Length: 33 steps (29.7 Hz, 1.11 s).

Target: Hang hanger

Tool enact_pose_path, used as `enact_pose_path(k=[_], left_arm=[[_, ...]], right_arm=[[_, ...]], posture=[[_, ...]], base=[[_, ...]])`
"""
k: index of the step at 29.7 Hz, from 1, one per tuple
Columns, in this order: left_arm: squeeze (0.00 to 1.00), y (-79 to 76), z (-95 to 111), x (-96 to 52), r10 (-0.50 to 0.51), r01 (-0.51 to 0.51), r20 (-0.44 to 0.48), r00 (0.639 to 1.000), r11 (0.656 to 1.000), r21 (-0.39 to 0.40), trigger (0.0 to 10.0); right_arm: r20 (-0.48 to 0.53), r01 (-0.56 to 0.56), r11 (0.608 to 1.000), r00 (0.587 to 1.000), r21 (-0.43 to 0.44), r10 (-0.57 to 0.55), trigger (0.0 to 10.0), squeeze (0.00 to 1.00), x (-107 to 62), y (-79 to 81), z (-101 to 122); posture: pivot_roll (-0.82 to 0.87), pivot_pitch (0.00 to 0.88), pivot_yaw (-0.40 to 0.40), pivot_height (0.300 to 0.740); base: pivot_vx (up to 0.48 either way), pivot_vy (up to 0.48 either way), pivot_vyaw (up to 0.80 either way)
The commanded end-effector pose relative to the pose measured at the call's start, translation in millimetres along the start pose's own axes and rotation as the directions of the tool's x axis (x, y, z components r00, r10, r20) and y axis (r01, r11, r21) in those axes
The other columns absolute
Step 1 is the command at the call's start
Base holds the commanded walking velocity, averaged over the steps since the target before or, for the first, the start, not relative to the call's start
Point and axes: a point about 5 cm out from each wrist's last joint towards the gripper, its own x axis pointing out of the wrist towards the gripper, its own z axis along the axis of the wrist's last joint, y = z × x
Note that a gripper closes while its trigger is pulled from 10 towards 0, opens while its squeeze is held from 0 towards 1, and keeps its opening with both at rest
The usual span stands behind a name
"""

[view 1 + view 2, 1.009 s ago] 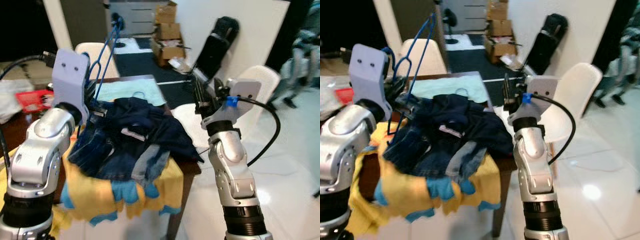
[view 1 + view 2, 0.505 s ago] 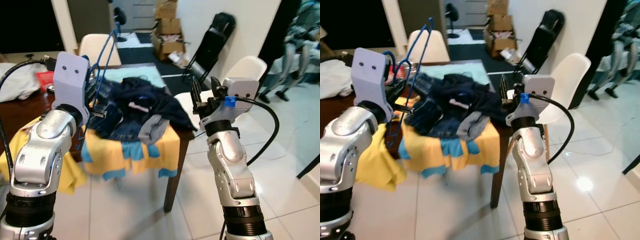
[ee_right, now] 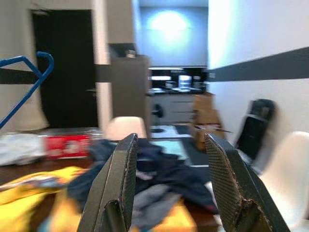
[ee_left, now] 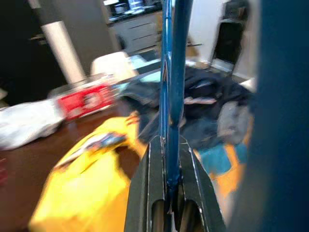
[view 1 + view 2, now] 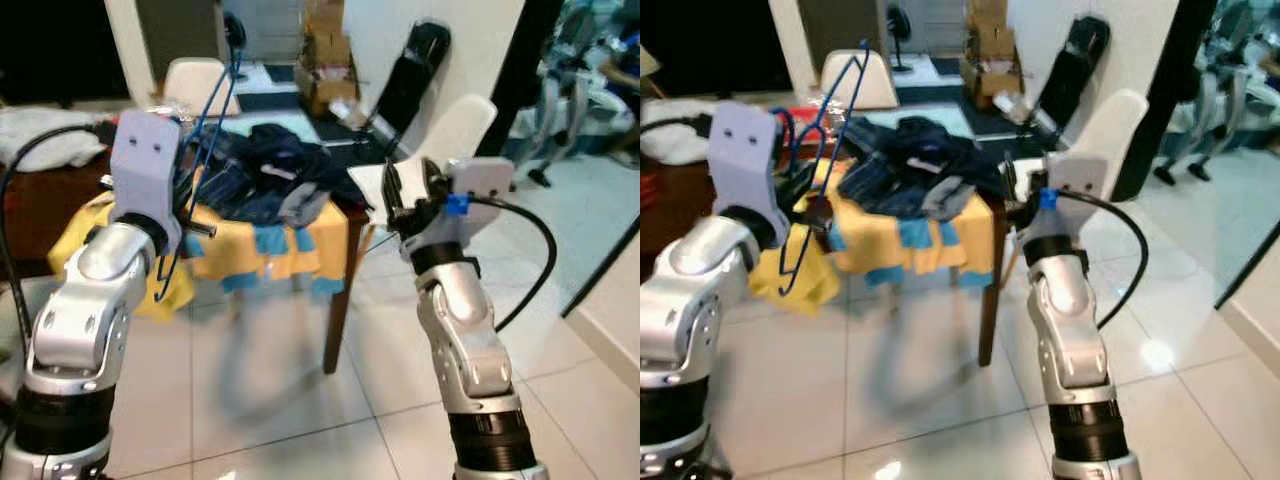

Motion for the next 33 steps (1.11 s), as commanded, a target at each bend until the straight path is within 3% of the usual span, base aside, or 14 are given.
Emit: enact_pose_path(k=[1, 24, 33], left_arm=[[0.00, -2.3, 1.4, -0.6, -0.008, 0.008, 0.016, 1.000, 1.000, 0.002, 10.0], [0.00, -4.6, -3.1, -0.6, -0.008, 0.008, 0.012, 1.000, 1.000, -0.008, 10.0], [0.00, -8.7, -3.9, 0.0, -0.015, 0.015, 0.012, 1.000, 1.000, -0.020, 10.0]], right_arm=[[-0.001, 0.006, 1.000, 1.000, -0.023, -0.006, 10.0, 0.00, -2.0, -3.7, 0.4], [-0.004, -0.026, 0.998, 1.000, -0.051, 0.026, 10.0, 0.00, -3.2, -0.9, 0.3], [-0.006, -0.068, 0.994, 0.998, -0.088, 0.068, 10.0, 0.00, -4.6, 2.8, -0.4]], posture=[[0.06, 0.159, -0.019, 0.740], [0.04, 0.162, -0.023, 0.740], [0.04, 0.158, -0.025, 0.740]], base=[[-0.401, 0.000, 0.00], [-0.318, 0.000, 0.00], [0.000, 0.000, 0.79]])
